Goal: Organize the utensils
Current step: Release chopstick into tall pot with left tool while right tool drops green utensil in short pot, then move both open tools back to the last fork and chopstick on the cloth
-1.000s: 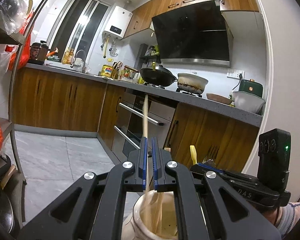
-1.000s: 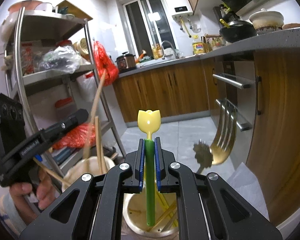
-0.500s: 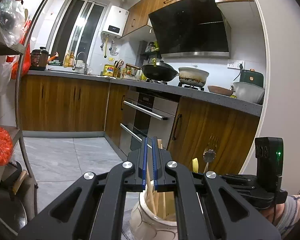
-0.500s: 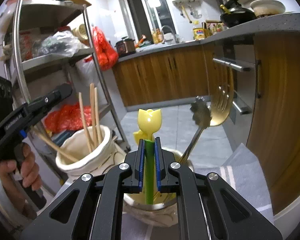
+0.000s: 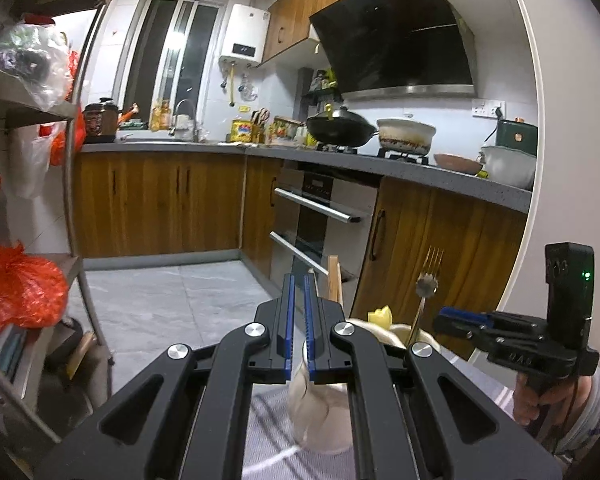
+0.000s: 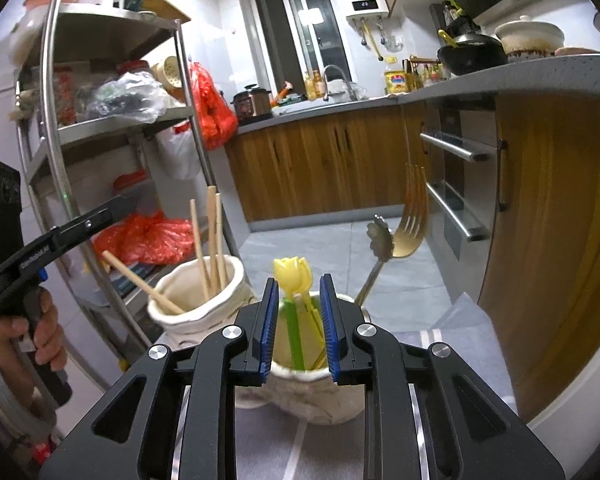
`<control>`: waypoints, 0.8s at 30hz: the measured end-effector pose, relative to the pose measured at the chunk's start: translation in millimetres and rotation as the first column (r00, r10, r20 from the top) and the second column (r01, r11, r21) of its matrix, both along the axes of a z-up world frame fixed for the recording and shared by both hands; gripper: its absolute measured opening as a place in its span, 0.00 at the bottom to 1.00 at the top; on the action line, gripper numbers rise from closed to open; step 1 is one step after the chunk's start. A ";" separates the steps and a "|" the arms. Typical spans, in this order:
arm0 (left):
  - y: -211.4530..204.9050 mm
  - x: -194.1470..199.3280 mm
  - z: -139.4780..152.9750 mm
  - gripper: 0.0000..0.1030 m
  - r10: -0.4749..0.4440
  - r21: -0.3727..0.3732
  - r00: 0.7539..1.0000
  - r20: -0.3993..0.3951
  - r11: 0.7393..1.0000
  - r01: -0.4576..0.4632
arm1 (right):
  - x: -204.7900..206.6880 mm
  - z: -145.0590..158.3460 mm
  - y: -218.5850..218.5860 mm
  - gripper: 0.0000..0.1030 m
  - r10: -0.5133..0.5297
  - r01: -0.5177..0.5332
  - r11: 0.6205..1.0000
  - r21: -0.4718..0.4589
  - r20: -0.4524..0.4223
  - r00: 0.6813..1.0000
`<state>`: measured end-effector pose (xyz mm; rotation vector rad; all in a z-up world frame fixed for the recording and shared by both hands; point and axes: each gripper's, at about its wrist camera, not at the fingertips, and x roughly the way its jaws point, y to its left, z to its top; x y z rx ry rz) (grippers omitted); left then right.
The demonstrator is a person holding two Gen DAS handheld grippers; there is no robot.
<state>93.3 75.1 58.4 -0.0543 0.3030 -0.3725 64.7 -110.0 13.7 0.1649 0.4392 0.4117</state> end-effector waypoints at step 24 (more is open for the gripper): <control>-17.7 -69.3 -32.3 0.91 0.046 -0.008 0.982 -0.182 0.999 -0.049 | -61.4 9.8 -47.0 0.95 -0.054 0.054 0.998 -0.036 0.002 0.999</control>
